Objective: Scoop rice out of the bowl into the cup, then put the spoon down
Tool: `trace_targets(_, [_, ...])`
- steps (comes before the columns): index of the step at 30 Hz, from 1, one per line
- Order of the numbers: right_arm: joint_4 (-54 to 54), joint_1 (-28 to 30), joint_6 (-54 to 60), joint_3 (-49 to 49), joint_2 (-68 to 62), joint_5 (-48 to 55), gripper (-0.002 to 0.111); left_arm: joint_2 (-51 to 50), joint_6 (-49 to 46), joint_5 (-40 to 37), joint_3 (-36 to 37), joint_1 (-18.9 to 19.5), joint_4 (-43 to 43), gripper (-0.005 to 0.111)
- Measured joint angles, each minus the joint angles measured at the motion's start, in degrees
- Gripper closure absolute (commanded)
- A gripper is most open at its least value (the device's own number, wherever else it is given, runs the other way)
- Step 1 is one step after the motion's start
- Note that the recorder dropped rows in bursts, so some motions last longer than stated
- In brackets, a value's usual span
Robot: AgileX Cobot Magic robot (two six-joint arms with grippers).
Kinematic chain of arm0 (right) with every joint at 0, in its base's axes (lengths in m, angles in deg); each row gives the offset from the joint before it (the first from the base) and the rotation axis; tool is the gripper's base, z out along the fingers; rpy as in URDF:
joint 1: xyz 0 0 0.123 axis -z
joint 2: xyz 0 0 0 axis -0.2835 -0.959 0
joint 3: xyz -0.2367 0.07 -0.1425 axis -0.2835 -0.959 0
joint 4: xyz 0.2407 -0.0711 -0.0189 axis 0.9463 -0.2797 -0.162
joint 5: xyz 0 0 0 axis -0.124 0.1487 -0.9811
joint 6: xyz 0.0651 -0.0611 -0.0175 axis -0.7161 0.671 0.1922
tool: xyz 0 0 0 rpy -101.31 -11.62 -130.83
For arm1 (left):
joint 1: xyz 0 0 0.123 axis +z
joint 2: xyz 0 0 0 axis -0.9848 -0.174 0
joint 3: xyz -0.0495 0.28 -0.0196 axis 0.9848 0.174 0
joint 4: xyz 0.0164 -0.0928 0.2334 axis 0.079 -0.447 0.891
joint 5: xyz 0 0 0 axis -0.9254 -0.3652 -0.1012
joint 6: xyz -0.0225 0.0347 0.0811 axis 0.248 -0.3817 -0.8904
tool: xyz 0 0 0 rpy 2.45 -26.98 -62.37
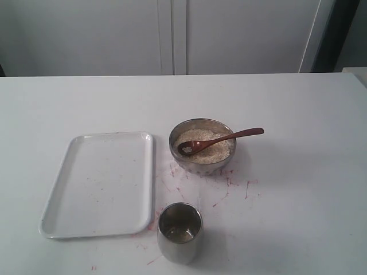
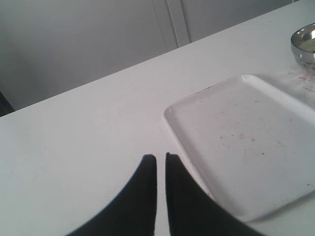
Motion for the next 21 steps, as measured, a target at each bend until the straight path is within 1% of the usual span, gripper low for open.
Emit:
trace_targets(4, [0.0, -1.3, -7.4, 0.0, 0.0, -2.2, 0.108, 0.0, 0.0, 0.0, 0.0, 0.0, 0.0, 0.092])
trace_targets(9, [0.1, -2.7, -11.0, 1.4, 0.0, -2.3, 0.108, 0.0, 0.0, 0.0, 0.0, 0.0, 0.0, 0.092])
trace_targets(15, [0.2, -4.6, -11.8, 8.9, 0.0, -2.3, 0.108, 0.0, 0.0, 0.0, 0.0, 0.0, 0.0, 0.092])
trace_targets(21, [0.1, -6.3, -12.2, 19.7, 0.1, -1.6, 0.108, 0.0, 0.0, 0.0, 0.0, 0.0, 0.0, 0.092])
